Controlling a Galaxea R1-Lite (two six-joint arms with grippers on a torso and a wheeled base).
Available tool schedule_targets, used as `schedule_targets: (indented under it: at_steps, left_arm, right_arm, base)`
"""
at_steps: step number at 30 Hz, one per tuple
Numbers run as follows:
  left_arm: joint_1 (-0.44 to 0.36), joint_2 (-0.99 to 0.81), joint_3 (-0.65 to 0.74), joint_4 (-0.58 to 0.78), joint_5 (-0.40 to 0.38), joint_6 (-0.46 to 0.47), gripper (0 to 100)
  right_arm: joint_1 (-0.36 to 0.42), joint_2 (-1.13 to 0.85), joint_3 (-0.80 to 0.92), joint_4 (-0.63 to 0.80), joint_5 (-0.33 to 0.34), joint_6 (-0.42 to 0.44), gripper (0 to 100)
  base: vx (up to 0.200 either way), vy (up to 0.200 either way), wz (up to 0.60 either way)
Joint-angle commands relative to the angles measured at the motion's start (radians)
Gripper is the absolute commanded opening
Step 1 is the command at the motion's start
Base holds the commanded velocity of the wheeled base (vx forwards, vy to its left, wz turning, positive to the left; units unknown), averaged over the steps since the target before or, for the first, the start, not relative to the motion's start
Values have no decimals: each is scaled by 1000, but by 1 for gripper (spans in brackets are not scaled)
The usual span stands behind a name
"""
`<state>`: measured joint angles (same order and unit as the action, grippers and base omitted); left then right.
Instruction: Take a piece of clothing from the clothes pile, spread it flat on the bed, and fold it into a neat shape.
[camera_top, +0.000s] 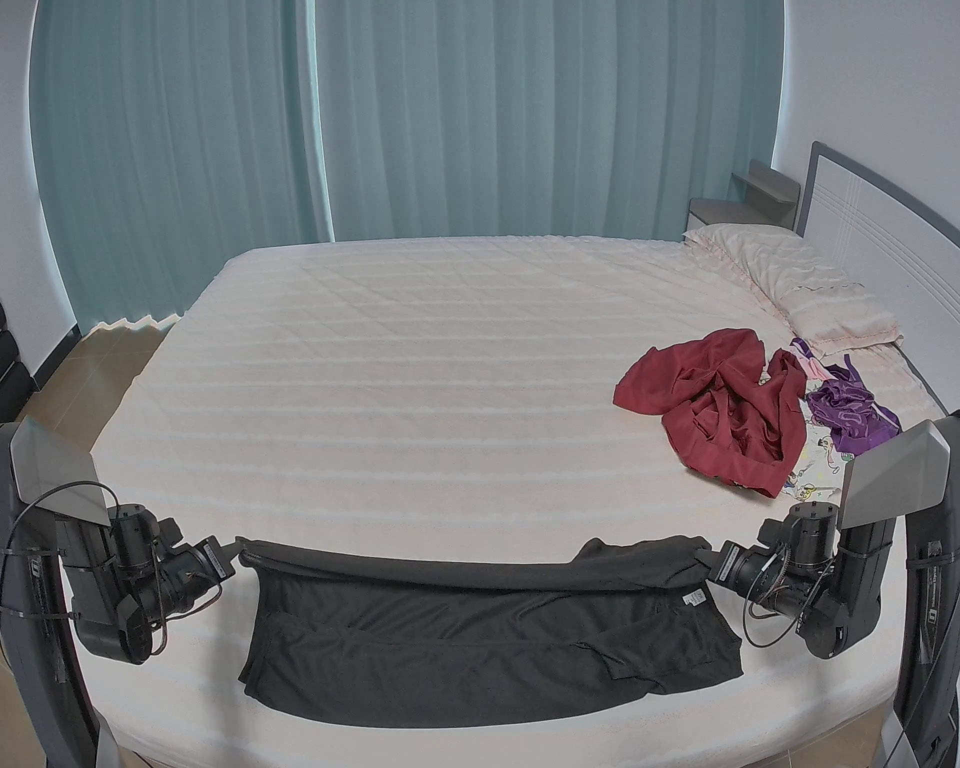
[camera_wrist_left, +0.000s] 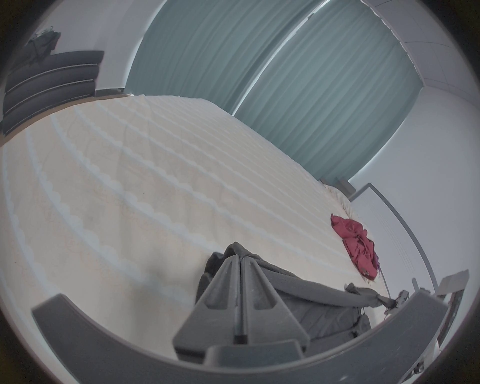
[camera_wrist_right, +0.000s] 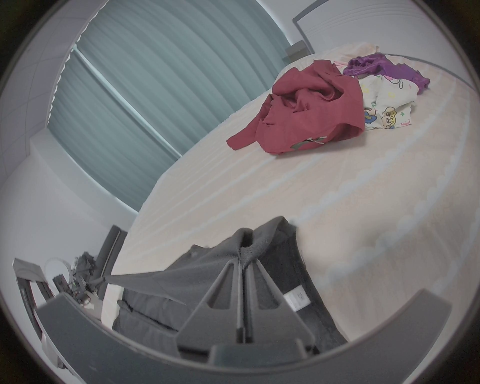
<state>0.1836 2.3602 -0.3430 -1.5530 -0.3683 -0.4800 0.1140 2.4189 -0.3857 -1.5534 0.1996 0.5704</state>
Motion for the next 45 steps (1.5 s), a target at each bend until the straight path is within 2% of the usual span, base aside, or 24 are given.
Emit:
schedule_targets:
  at_steps: [1,7,10,16,25,26,28,29,30,32,38,41,45]
  left_arm:
    - [56,5,48,-18,-47,50,0]
    - [92,28,101,-18,-83,147,0]
    - [132,59,134,-18,-135,276,0]
    - [128,134,145,-18,-127,414,0]
    - [117,157,176,-18,-112,460,0]
    - [117,166,183,-18,-112,489,100]
    - [117,186,203,-18,-110,549,100]
    - [117,186,203,-18,-110,549,100]
    - [123,192,220,-18,-112,600,100]
    - [129,194,233,-18,-112,630,100]
    - [162,182,211,-18,-116,612,100]
    - [166,145,179,-18,-118,506,100]
    - [114,25,125,-18,-116,169,100]
  right_arm:
    - [-5,5,50,-10,15,-44,0]
    - [-5,9,77,-10,20,-93,0]
    - [-7,12,107,-10,49,-147,0]
    - [-5,29,128,-10,55,-195,0]
    - [-2,65,154,-7,55,-271,0]
    - [-2,66,156,-7,55,-281,0]
    - [-2,69,159,-5,54,-291,0]
    - [-2,69,159,-5,55,-291,100]
    - [-1,72,163,-7,54,-296,100]
    - [-1,72,165,-8,54,-297,100]
    - [-10,26,168,-10,47,-297,100]
    - [-34,-20,169,-10,47,-297,100]
    - [-79,-70,156,-10,52,-287,100]
  base:
    - [0,0,0]
    - [0,0,0]
    - [0,0,0]
    - [0,0,0]
    - [0,0,0]
    - [0,0,0]
    - [0,0,0]
    - [0,0,0]
    - [0,0,0]
    - [0,0,0]
    - [0,0,0]
    - [0,0,0]
    - [0,0,0]
